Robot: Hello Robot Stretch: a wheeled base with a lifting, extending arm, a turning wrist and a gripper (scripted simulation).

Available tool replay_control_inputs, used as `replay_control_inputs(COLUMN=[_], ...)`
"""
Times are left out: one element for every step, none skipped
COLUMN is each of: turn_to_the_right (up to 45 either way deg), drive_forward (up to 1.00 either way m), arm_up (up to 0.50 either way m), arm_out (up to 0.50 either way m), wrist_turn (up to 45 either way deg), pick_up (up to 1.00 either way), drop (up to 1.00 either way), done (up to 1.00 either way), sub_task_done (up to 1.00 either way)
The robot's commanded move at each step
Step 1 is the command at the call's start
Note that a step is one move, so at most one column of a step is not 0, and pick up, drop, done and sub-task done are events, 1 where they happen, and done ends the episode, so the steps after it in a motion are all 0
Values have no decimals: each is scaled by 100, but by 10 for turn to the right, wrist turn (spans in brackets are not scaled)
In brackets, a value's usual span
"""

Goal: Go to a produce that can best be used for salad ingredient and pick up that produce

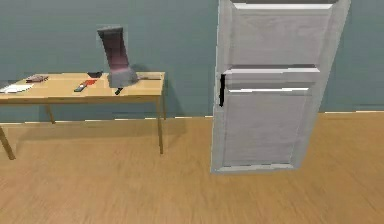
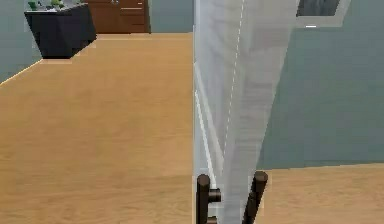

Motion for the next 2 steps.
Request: replay_control_inputs(turn_to_the_right=[360, 0], drive_forward=[0, 30], arm_up=[0, 0], arm_out=[0, 0], wrist_turn=[0, 0], pick_up=[0, 0], drop=[0, 0], done=[0, 0], sub_task_done=[0, 0])
